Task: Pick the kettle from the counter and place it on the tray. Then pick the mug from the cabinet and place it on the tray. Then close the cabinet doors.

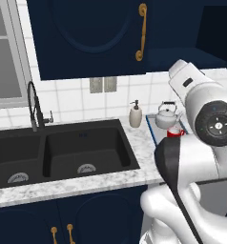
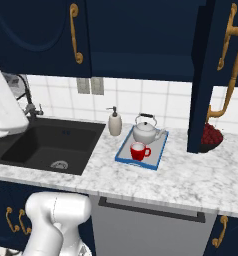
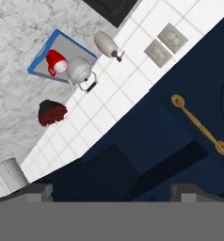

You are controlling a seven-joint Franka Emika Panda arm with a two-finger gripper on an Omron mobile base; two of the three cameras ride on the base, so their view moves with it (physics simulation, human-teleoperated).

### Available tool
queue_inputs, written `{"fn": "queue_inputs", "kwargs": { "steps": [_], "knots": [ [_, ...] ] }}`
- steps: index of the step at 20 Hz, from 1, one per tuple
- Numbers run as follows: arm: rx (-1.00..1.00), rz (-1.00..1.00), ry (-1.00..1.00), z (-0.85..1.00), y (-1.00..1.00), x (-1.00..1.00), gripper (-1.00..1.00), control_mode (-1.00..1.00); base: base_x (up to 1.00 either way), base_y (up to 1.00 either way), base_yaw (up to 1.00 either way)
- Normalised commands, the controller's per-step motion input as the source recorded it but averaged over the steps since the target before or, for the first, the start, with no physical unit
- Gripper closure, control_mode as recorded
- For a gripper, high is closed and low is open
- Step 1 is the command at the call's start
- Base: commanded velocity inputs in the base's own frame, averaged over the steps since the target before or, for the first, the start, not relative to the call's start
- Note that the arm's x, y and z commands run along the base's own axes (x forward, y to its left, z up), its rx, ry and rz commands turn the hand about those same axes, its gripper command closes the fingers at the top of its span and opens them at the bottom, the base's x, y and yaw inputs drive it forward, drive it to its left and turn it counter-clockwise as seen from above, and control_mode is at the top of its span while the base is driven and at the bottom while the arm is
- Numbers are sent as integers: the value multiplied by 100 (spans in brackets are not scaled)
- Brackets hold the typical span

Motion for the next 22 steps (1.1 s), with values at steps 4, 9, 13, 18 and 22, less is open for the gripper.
{"fn": "queue_inputs", "kwargs": {
  "steps": [4,9,13,18,22],
  "knots": [
    [0,-16,-8,0,-37,-16,-100,-100,0,0,0],
    [0,-17,-11,0,-45,-18,-100,-100,0,0,0],
    [0,-18,-10,0,-49,-14,-100,-100,0,0,0],
    [2,-16,-12,1,-63,-19,-100,-100,0,0,0],
    [17,-10,-24,2,-84,-26,-100,-100,0,0,0]
  ]
}}
